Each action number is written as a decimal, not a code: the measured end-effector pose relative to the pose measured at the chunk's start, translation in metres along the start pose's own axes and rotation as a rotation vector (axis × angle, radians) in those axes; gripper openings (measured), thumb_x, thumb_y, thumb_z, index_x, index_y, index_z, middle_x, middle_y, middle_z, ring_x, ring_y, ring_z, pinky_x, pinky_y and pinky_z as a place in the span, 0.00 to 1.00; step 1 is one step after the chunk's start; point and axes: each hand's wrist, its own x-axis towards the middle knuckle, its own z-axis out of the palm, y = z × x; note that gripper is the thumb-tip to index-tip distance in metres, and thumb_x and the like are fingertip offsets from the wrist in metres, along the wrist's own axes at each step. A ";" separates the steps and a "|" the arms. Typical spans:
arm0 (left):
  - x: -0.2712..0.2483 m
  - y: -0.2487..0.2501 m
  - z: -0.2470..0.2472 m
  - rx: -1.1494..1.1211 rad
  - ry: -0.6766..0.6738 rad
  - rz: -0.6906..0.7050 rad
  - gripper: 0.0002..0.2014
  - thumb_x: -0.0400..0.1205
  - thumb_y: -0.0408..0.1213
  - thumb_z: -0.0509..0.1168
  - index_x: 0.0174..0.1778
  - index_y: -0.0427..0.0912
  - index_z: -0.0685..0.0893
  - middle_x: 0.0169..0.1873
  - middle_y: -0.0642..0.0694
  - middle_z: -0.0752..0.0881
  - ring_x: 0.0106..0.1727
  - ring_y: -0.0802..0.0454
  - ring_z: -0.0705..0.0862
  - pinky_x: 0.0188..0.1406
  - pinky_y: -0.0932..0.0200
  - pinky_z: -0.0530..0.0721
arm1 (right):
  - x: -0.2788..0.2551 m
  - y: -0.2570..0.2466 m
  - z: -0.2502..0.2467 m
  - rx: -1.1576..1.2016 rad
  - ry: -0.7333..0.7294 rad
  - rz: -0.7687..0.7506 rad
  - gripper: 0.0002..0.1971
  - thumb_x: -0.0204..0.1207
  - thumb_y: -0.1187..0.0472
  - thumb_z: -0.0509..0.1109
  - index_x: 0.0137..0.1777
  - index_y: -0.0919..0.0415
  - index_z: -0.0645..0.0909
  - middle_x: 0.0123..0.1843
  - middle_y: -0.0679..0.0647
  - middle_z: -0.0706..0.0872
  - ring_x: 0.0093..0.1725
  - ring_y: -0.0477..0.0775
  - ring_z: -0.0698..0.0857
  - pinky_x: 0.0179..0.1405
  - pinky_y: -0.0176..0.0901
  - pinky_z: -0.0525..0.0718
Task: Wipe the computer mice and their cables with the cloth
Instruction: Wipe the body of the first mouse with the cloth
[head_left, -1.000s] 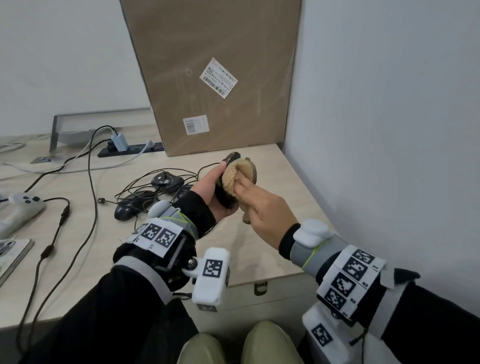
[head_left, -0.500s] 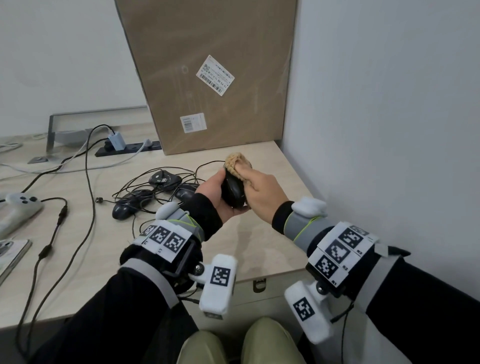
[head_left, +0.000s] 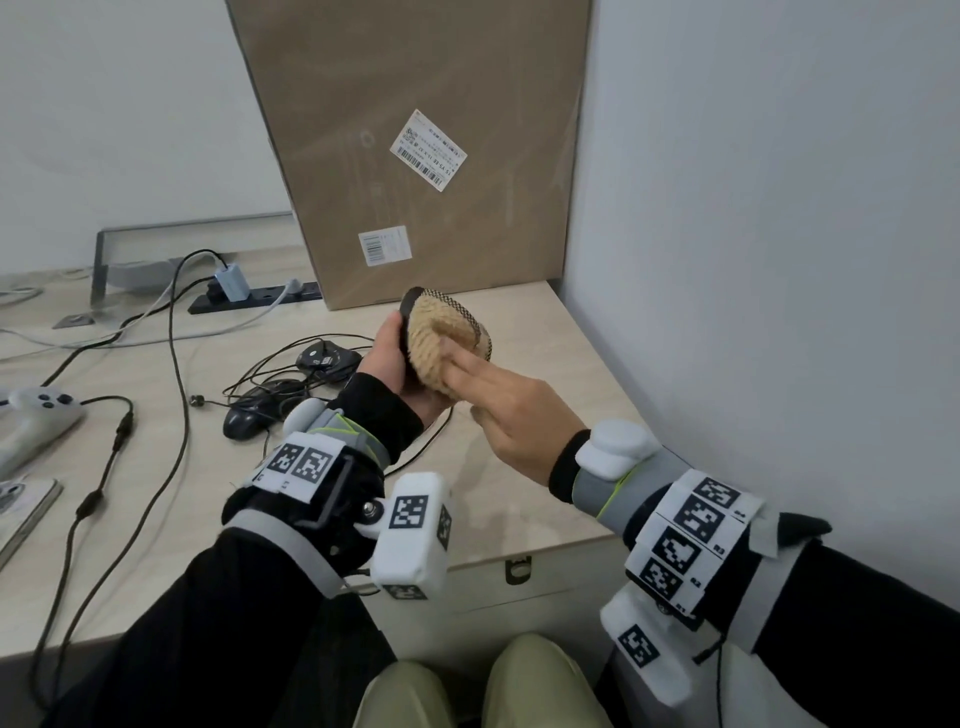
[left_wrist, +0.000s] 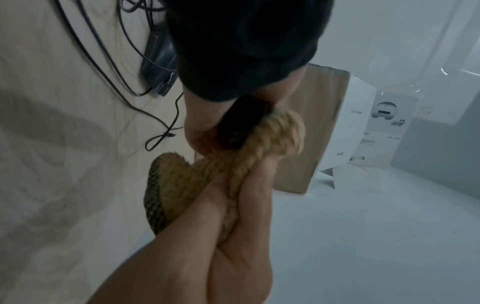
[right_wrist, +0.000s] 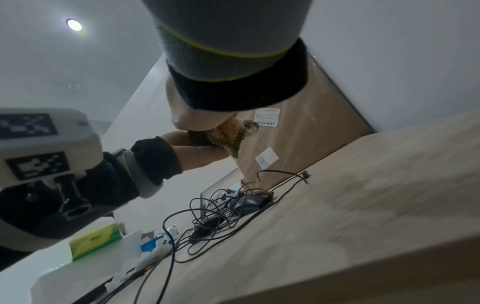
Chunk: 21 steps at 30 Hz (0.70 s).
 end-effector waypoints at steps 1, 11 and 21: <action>0.000 0.000 0.001 0.004 0.011 -0.005 0.31 0.84 0.59 0.47 0.72 0.40 0.76 0.60 0.38 0.85 0.60 0.43 0.83 0.51 0.50 0.82 | -0.001 0.003 0.000 0.019 0.028 0.039 0.31 0.66 0.75 0.58 0.71 0.63 0.76 0.76 0.59 0.74 0.71 0.51 0.74 0.64 0.37 0.75; -0.009 -0.024 0.002 0.179 0.013 -0.059 0.19 0.86 0.55 0.50 0.47 0.45 0.80 0.38 0.45 0.82 0.37 0.52 0.79 0.25 0.68 0.80 | 0.020 0.010 -0.015 0.185 0.087 0.360 0.28 0.73 0.73 0.51 0.74 0.63 0.72 0.73 0.65 0.76 0.68 0.57 0.80 0.70 0.41 0.70; 0.006 -0.014 0.010 -0.005 0.084 0.047 0.19 0.87 0.51 0.48 0.48 0.47 0.82 0.35 0.47 0.88 0.40 0.52 0.82 0.35 0.62 0.79 | 0.018 0.001 -0.019 0.242 0.019 0.341 0.27 0.70 0.77 0.53 0.68 0.68 0.78 0.69 0.66 0.79 0.59 0.66 0.81 0.63 0.45 0.76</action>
